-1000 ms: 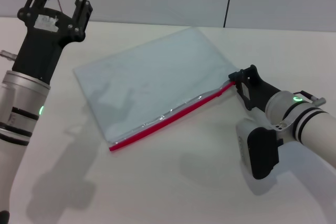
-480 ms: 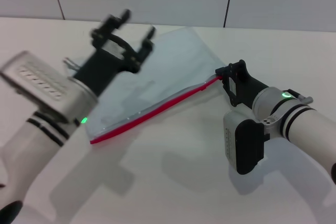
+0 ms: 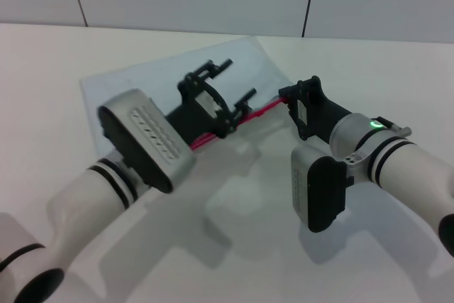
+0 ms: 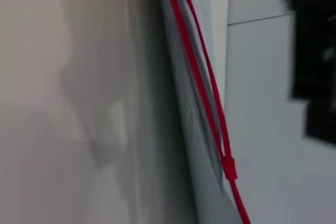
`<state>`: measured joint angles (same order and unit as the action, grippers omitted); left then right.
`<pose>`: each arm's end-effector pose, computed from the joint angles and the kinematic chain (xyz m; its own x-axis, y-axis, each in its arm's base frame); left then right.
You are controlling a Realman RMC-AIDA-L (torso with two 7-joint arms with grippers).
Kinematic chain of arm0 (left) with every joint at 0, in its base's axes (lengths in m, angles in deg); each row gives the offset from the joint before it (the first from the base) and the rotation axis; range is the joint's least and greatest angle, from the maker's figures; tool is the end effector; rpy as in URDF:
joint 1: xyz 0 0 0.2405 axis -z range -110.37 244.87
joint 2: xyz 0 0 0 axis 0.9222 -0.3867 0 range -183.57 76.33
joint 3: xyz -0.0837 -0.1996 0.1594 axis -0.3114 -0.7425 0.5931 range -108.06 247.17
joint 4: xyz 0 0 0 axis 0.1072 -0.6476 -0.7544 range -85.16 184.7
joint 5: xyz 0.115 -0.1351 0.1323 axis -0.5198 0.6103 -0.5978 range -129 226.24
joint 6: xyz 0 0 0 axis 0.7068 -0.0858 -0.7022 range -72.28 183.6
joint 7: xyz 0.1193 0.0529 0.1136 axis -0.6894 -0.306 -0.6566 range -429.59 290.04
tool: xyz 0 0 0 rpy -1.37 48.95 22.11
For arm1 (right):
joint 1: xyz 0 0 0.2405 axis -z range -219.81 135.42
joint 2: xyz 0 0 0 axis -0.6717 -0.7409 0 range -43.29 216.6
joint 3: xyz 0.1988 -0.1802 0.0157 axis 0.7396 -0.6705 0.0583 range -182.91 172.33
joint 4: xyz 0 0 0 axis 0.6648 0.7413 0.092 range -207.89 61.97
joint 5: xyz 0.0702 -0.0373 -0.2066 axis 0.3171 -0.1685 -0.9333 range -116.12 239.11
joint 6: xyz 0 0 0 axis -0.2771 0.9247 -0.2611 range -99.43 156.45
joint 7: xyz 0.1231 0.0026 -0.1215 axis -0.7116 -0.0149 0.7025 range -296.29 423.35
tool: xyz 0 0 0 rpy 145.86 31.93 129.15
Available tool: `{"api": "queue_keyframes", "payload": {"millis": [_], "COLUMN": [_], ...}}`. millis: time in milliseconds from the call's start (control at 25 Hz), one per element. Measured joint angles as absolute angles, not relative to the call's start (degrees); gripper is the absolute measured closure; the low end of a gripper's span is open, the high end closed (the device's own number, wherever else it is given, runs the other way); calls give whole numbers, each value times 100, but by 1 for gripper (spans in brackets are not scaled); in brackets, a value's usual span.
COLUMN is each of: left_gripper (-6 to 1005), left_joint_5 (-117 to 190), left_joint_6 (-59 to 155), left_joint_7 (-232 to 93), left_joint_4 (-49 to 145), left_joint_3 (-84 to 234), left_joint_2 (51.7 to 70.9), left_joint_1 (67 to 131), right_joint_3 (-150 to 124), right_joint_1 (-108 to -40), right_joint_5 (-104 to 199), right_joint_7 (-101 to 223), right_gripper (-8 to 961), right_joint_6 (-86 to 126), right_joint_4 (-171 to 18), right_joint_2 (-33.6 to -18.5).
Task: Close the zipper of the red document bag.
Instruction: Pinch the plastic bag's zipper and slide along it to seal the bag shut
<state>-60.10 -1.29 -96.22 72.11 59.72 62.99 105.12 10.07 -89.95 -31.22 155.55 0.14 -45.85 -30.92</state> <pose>-0.2346 0.3892 -0.1255 0.9323 -0.2722 0.2383 0.0685 -0.5140 -0.8550 0.2192 0.4276 -0.1662 0.6564 0.4826 0.5799 0.7529 -0.3701 -0.5442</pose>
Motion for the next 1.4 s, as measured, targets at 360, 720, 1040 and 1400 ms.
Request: {"api": "queue_keyframes", "payload": {"millis": [360,720,1040,1400], "left_gripper": [404,418,430,444], "left_joint_5": [-6004,-5963,-5969,-5983], "left_joint_6": [273,395,358,354], "left_joint_7": [-10385,-10679,-10699,-10704], "left_joint_4": [7645,7745,7608,7506], "left_joint_3": [5971,5931,5895,5909], "left_joint_2": [6324,6328,6313,6303], "left_joint_1": [10543,10440,10373,10396], "right_joint_3": [1186,1253,1255,1202], "right_joint_1": [-9001,-8980,-8965,-8969], "right_joint_5": [-3123,-3123,-3122,-3123], "right_joint_7": [15551,15546,15546,15546], "right_gripper": [932,935,938,937], "right_joint_6": [18,29,30,10], "right_joint_4": [-4503,-4501,-4441,-4311], "right_joint_2": [-3094,-3094,-3103,-3098]}}
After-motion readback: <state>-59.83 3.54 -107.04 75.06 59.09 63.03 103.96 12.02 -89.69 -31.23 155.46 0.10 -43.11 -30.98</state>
